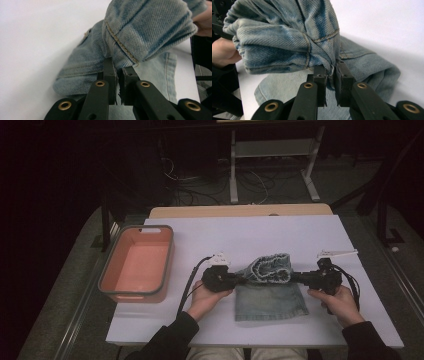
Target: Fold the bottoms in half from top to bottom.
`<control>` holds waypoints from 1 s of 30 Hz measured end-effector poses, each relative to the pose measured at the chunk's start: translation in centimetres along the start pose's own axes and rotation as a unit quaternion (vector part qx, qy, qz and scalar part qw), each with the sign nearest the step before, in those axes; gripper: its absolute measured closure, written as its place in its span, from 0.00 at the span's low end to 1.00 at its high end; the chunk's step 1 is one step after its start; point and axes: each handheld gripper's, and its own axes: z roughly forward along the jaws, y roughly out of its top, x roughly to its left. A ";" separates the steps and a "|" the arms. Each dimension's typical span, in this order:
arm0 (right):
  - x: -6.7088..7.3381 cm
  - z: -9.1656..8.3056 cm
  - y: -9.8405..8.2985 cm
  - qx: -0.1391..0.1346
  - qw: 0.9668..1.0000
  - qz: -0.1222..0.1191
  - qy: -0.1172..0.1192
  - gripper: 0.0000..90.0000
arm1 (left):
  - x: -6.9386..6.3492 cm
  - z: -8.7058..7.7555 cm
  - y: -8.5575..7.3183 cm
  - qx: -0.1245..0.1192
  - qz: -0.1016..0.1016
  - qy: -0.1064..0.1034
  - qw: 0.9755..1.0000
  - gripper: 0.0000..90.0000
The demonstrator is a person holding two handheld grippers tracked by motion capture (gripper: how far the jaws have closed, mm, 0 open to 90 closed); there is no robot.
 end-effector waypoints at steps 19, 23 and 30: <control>0.6 -0.7 0.1 0.000 1.000 0.007 -0.023 0.68 | 0.3 -0.1 0.4 -0.018 -0.028 0.003 0.999 0.94; 0.8 -1.6 0.1 -0.008 1.000 0.011 -0.023 0.62 | 0.4 -0.1 0.4 -0.020 -0.035 0.002 0.999 0.95; 0.8 -3.3 -0.1 -0.035 0.999 0.017 -0.013 0.58 | 0.0 0.3 0.3 -0.011 -0.030 -0.006 0.999 0.95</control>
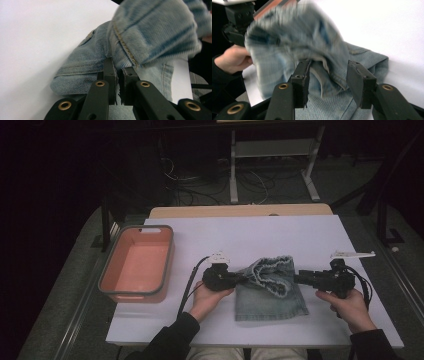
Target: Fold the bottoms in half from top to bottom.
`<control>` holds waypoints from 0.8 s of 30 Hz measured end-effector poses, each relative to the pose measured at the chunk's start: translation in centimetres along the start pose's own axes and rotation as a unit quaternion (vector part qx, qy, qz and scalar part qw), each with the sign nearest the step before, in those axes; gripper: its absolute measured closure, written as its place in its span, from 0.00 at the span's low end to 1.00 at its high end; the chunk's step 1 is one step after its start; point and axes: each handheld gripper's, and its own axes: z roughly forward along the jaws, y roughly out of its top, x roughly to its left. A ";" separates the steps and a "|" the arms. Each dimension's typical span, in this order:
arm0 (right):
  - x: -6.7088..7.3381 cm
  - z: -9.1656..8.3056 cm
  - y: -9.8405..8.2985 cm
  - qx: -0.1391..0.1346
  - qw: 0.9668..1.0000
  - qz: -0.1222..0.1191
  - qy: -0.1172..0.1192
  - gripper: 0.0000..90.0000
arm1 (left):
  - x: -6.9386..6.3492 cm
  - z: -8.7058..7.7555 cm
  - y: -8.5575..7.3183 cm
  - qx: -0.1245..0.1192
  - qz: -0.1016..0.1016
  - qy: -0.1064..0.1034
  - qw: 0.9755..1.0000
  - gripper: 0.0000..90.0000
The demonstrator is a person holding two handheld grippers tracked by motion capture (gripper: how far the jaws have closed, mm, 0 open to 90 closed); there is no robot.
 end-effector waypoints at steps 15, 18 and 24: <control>-1.0 -1.4 0.7 -0.054 0.998 0.019 0.023 0.79 | -0.2 0.2 -0.4 0.017 0.009 -0.010 1.000 0.94; -0.8 -1.1 1.3 -0.053 0.998 0.014 0.028 0.89 | -0.4 0.3 -0.6 0.024 0.013 -0.013 1.000 0.94; 0.2 0.7 2.4 -0.026 0.999 -0.004 0.047 0.99 | -0.7 0.5 -0.9 0.035 0.025 -0.016 0.999 0.94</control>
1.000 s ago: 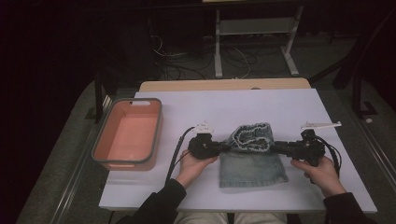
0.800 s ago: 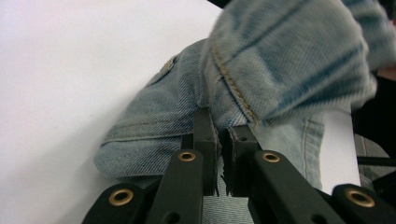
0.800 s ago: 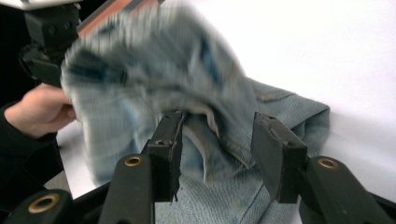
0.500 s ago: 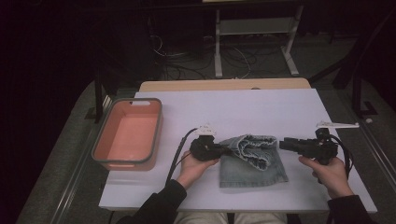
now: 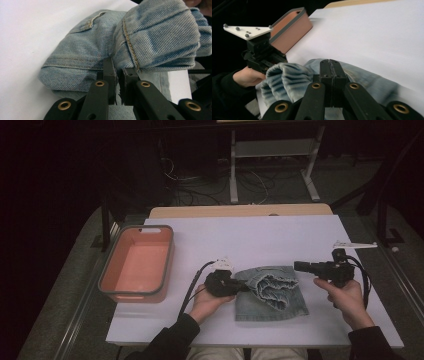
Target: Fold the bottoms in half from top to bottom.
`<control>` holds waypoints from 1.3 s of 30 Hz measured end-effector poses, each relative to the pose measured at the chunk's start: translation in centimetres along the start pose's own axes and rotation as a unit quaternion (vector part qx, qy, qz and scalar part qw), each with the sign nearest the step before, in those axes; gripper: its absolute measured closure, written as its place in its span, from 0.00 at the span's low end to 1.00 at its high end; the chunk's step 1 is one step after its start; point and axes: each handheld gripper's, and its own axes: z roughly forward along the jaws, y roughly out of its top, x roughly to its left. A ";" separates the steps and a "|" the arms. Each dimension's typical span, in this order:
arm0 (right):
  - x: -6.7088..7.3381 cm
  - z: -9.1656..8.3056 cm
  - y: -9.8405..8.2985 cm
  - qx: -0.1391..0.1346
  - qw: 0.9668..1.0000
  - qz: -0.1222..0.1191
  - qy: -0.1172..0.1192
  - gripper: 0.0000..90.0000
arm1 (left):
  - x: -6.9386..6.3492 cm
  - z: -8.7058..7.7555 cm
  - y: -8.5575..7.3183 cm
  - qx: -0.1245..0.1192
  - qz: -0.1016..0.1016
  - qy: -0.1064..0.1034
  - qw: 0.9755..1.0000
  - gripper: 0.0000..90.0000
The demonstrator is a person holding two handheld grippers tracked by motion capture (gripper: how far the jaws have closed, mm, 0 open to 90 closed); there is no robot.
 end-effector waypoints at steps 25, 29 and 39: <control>2.8 5.4 -1.8 0.115 0.992 -0.027 0.047 0.99 | -0.5 -0.5 -0.8 0.012 -0.003 0.009 1.000 0.82; 2.8 5.4 -2.2 0.119 0.991 -0.026 0.050 0.99 | -0.4 -1.2 -0.8 0.019 -0.028 0.015 0.999 0.72; 3.0 5.3 -3.3 0.135 0.989 -0.024 0.055 0.99 | 0.3 -2.4 -1.2 0.017 -0.064 -0.004 0.998 0.53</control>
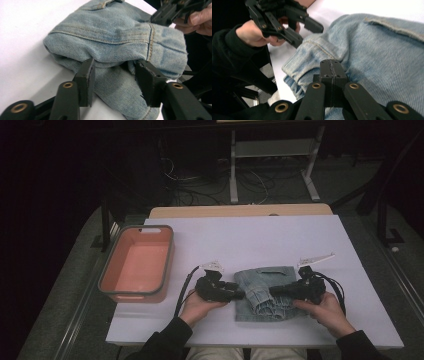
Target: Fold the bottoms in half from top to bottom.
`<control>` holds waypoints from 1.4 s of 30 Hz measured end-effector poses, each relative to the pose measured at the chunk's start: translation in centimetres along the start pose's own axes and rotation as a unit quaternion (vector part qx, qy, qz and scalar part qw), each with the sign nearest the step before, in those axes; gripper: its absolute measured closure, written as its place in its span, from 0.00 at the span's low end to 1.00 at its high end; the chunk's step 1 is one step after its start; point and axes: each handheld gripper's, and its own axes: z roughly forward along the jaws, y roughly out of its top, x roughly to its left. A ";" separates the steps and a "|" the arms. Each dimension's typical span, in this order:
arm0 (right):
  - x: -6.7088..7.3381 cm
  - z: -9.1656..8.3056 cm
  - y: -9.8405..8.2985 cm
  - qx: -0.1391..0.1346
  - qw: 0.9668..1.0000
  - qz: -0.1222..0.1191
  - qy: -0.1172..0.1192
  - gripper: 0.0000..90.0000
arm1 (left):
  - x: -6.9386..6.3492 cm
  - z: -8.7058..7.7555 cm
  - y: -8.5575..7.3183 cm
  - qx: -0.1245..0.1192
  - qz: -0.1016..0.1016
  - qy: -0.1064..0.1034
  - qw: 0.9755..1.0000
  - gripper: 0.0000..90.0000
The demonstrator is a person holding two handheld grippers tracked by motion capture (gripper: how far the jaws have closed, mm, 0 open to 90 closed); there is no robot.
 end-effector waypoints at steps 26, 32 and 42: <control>0.2 0.4 -1.8 0.033 0.999 0.033 -0.016 0.95 | 0.5 -1.1 0.8 -0.044 -0.015 0.019 0.999 0.43; 0.8 -0.7 -1.1 0.028 0.999 0.016 -0.023 0.91 | -0.1 -1.9 1.7 -0.068 -0.004 0.028 0.997 0.42; 1.5 -4.4 -0.4 -0.050 0.998 0.021 -0.043 0.75 | -0.4 -2.5 3.2 -0.078 0.013 0.025 0.997 0.39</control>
